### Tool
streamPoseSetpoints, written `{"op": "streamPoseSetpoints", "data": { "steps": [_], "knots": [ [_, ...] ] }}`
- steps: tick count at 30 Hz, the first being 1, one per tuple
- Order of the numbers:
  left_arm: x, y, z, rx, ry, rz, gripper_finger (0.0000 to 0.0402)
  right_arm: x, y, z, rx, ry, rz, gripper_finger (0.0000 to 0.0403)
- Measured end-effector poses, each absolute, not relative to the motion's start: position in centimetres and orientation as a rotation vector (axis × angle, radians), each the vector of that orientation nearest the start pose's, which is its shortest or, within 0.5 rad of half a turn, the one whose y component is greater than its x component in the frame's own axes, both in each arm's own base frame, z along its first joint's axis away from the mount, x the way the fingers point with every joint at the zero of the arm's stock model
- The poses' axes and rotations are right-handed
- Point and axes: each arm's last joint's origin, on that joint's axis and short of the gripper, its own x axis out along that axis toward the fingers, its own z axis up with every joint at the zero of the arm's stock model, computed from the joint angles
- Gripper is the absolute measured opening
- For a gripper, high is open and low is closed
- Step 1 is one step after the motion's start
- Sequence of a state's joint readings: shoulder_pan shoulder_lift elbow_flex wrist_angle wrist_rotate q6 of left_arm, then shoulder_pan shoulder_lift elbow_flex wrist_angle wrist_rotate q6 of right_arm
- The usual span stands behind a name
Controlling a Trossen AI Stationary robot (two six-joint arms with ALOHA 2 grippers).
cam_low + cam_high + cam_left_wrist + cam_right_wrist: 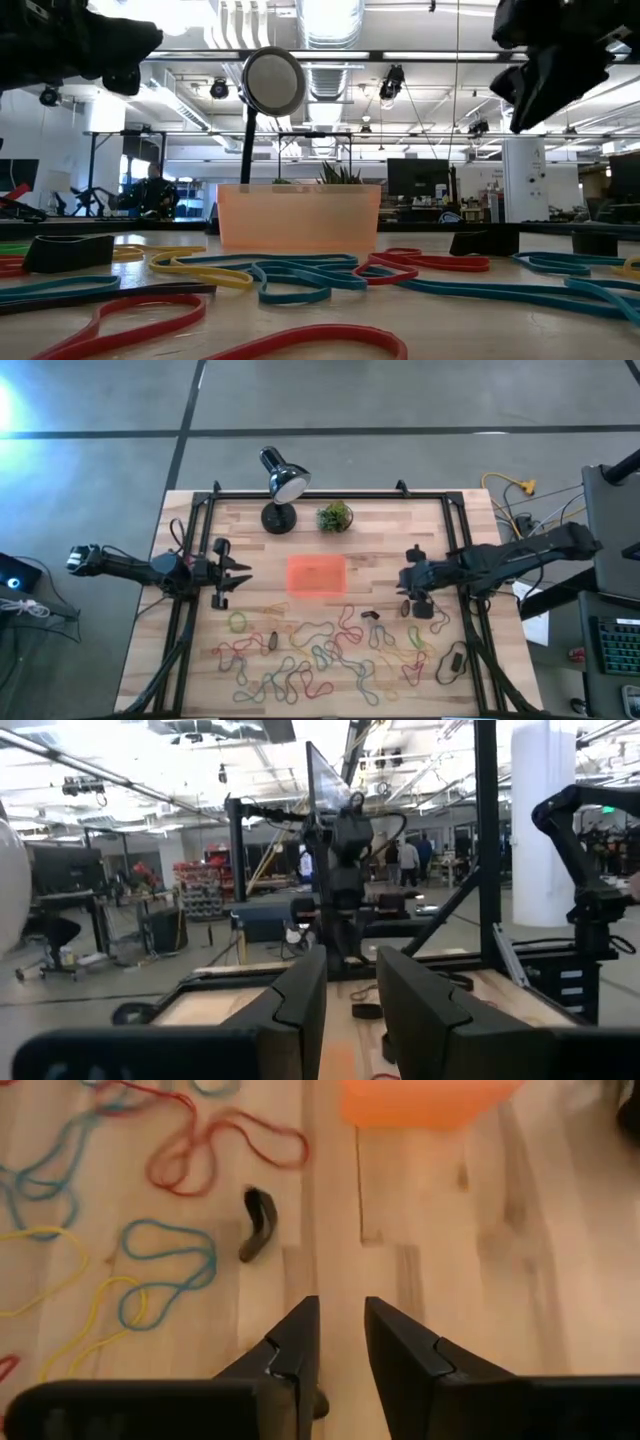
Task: Pick and place rubber bands into bin
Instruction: Put the black rubberband into the orange bin
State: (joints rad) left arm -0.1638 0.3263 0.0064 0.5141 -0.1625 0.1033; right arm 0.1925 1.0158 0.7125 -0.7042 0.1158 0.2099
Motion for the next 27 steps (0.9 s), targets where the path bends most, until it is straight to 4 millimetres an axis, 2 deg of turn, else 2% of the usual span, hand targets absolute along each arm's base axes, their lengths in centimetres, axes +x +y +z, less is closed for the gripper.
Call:
{"op": "streamPoseSetpoints", "data": {
  "steps": [5, 11, 15, 21, 27],
  "knots": [
    [11.8, -1.5, 18.3, 0.006, -0.154, 0.001, 0.0077, 18.3, 3.5, 21.2, 0.174, 1.126, -0.196, 0.0103],
    [12.3, -1.6, 17.6, 0.017, -0.088, -0.005, 0.0077, 17.9, 5.7, 19.9, 0.225, 1.217, -0.271, 0.0109],
    [12.5, -1.6, 17.4, 0.042, -0.069, -0.005, 0.0077, 17.9, 7.0, 19.2, 0.197, 1.212, -0.333, 0.0101],
    [12.6, -1.6, 17.3, 0.056, -0.057, -0.005, 0.0077, 18.2, 7.4, 18.0, 0.189, 1.238, -0.414, 0.0087],
    [12.5, -1.6, 17.3, 0.055, -0.059, -0.005, 0.0077, 18.6, 7.6, 16.9, 0.159, 1.288, -0.442, 0.0105]
  ]
}}
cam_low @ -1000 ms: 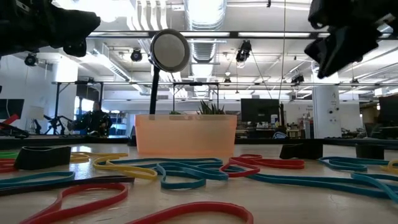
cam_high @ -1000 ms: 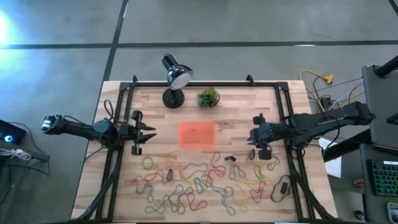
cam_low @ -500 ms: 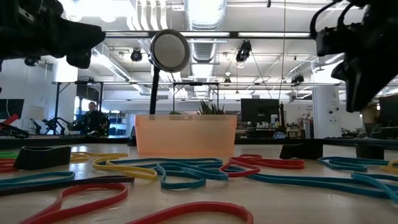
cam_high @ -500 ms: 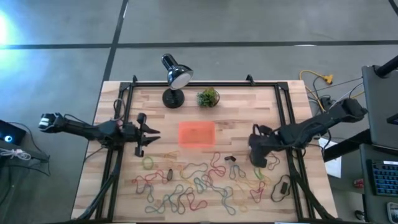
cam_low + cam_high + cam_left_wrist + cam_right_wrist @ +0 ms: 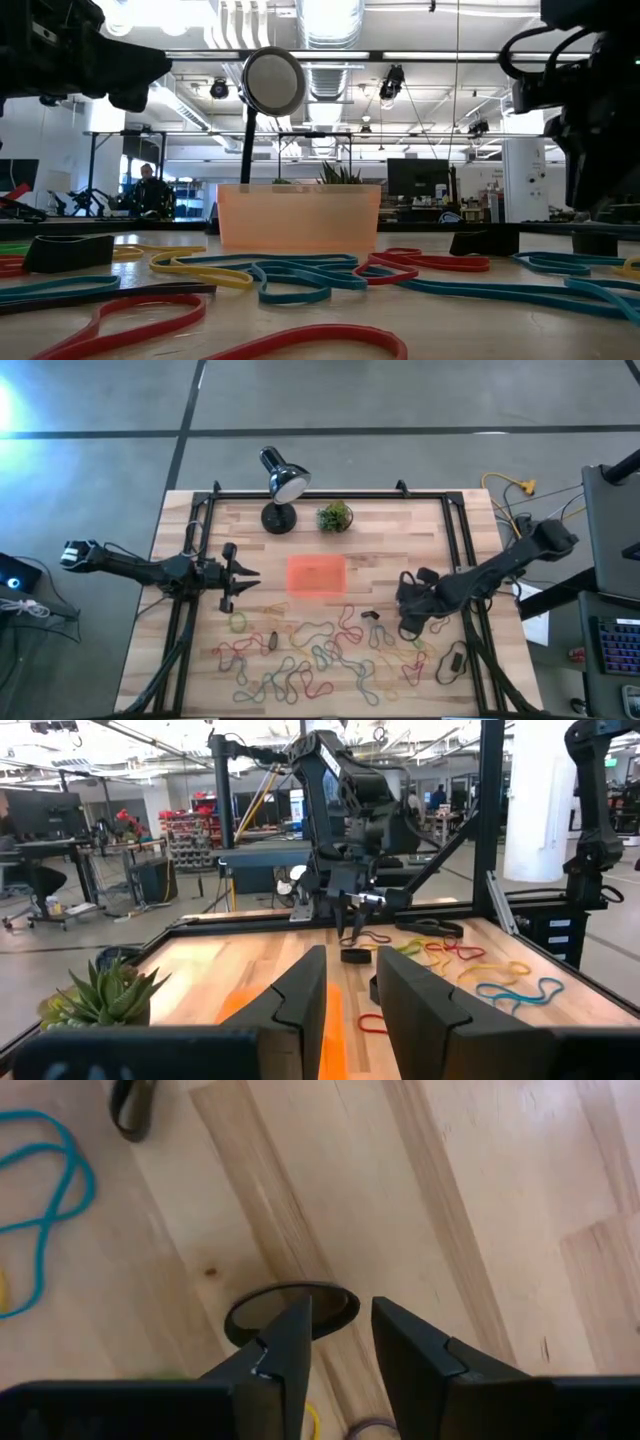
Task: Pick and place rubber bands into bin
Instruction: Put the black rubberband into the orange bin
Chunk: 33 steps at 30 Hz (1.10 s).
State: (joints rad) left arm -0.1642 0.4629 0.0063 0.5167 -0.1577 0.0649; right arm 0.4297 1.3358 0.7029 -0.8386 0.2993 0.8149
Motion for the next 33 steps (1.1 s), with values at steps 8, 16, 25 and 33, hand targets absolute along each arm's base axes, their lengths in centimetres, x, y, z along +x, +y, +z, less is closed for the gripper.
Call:
{"op": "streamPoseSetpoints", "data": {
  "steps": [8, 16, 25, 33],
  "knots": [
    [12.5, -1.6, 17.3, 0.055, -0.06, -0.005, 0.0077, 18.8, 7.7, 16.3, 0.151, 1.314, -0.454, 0.0155],
    [12.5, -1.6, 17.3, 0.055, -0.06, -0.004, 0.0077, 18.5, 7.6, 14.8, 0.14, 1.352, -0.461, 0.0175],
    [12.5, -1.6, 17.3, 0.053, -0.06, -0.004, 0.0077, 18.0, 7.3, 14.0, 0.179, 1.362, -0.519, 0.0165],
    [12.5, -1.6, 17.3, 0.054, -0.058, 0.003, 0.0077, 18.4, 7.5, 13.5, 0.194, 1.307, -0.463, 0.0132]
  ]
}}
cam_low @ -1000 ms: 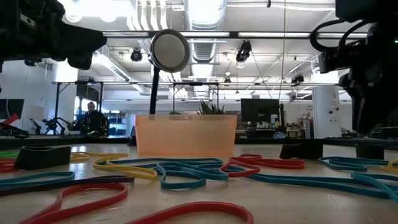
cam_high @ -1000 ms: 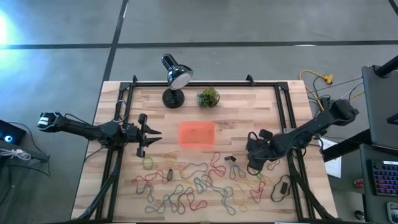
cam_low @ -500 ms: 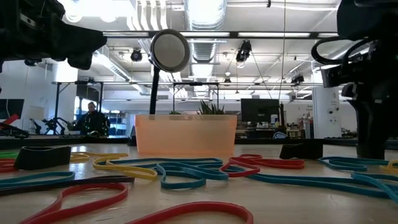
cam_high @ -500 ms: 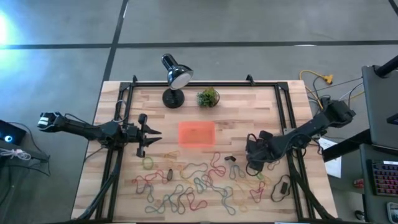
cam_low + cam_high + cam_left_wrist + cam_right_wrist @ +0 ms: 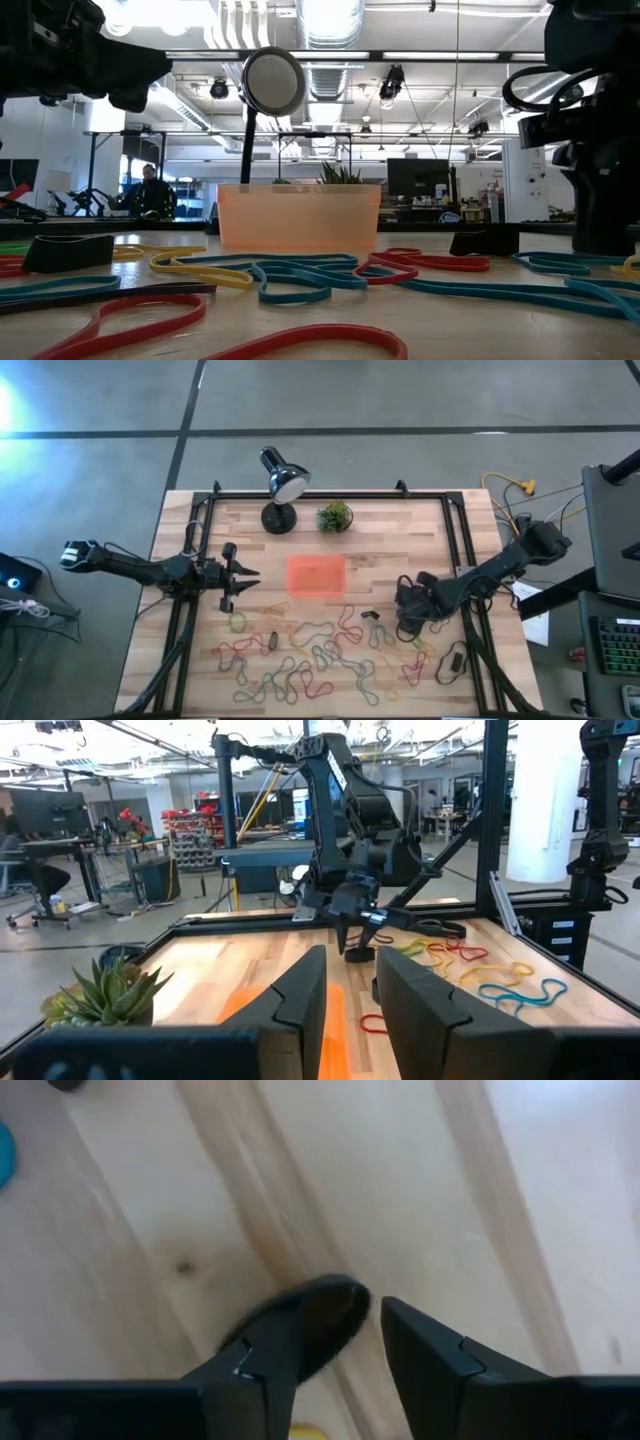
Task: Pick and place rubber bands into bin
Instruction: Put the black rubberband into the orange bin
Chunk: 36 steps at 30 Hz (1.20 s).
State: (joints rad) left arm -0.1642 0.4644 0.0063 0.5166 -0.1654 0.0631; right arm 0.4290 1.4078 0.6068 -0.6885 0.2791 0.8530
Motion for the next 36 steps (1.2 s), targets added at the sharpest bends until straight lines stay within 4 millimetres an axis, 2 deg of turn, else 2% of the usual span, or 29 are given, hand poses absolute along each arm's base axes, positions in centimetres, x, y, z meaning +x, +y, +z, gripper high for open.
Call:
{"op": "streamPoseSetpoints", "data": {
  "steps": [6, 13, 20, 24, 29, 33, 36],
  "knots": [
    [12.5, -1.6, 17.3, 0.052, -0.058, 0.003, 0.0077, 18.3, 7.5, 12.9, 0.216, 1.288, -0.439, 0.0093],
    [12.5, -1.6, 17.3, 0.05, -0.057, 0.003, 0.0077, 18.6, 7.7, 13.2, 0.192, 1.29, -0.4, 0.0015],
    [12.5, -1.6, 17.3, 0.05, -0.057, 0.003, 0.0077, 19.5, 7.8, 14.2, 0.117, 1.215, -0.403, 0.0009],
    [12.5, -1.6, 17.3, 0.05, -0.057, 0.004, 0.0077, 20.7, 8.2, 15.7, 0.023, 1.129, -0.393, 0.0009],
    [12.5, -1.6, 17.3, 0.05, -0.057, 0.009, 0.0077, 22.8, 8.4, 18.6, -0.18, 0.942, -0.453, 0.0009],
    [12.5, -1.5, 17.3, 0.049, -0.056, 0.033, 0.0077, 24.6, 8.0, 20.5, -0.297, 0.787, -0.508, 0.0009],
    [12.5, -1.5, 17.3, 0.049, -0.057, 0.036, 0.0077, 26.1, 7.2, 21.3, -0.316, 0.698, -0.494, 0.0009]
  ]
}}
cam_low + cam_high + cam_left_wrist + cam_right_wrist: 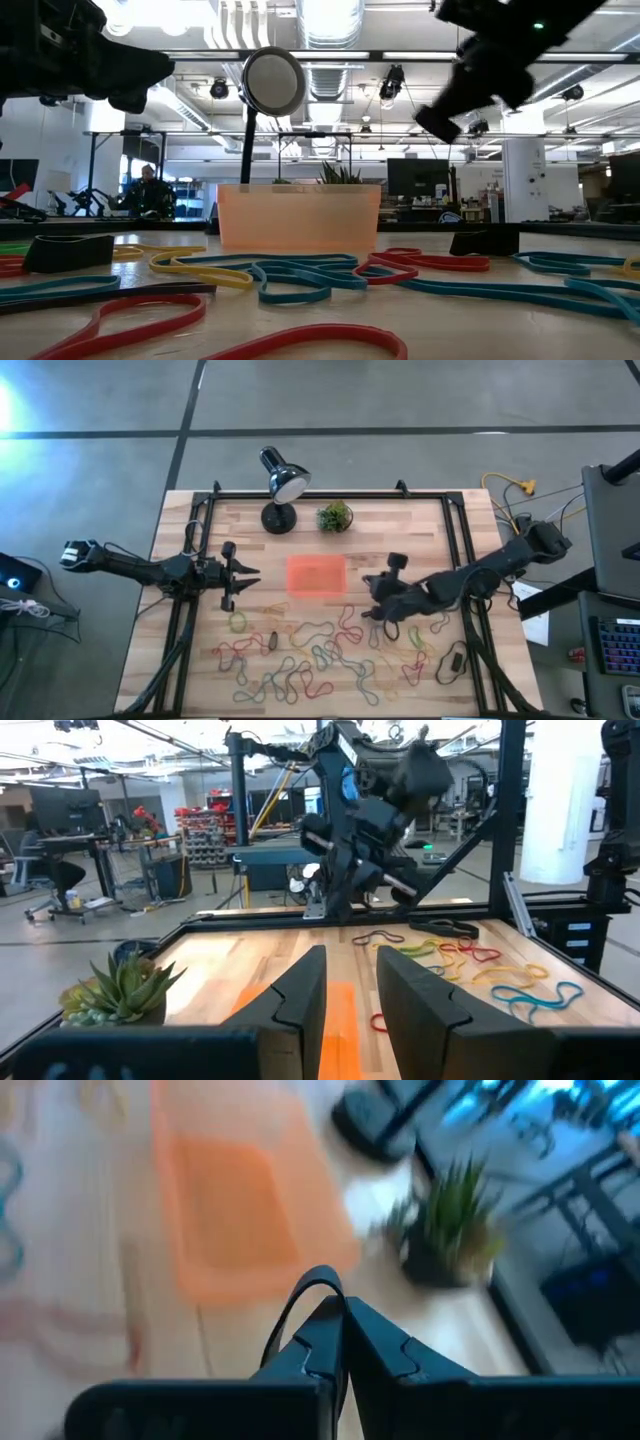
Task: Pick and place rubber bands into bin
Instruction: Put the black rubberband into the orange bin
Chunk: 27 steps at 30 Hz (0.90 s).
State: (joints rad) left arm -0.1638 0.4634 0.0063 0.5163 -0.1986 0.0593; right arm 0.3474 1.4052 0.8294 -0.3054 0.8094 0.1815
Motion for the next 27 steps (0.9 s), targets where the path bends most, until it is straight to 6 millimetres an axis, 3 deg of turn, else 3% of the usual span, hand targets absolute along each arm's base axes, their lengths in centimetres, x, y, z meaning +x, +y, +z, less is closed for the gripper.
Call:
{"op": "streamPoseSetpoints", "data": {
  "steps": [9, 16, 20, 27],
  "knots": [
    [12.5, -1.5, 17.3, 0.048, -0.06, 0.038, 0.0077, 30.7, 3.8, 21.2, -0.283, 0.556, -0.407, 0.0009],
    [12.5, -1.5, 17.3, 0.048, -0.063, 0.038, 0.0077, 34.9, 2.0, 18.8, -0.271, 0.649, -0.371, 0.0009],
    [12.5, -1.5, 17.4, 0.047, -0.064, 0.038, 0.0077, 37.1, 1.6, 18.3, -0.295, 0.682, -0.392, 0.0009],
    [12.6, -1.5, 17.3, 0.048, -0.06, 0.038, 0.0077, 38.7, 1.0, 18.2, -0.338, 0.879, -0.393, 0.0027]
  ]
}}
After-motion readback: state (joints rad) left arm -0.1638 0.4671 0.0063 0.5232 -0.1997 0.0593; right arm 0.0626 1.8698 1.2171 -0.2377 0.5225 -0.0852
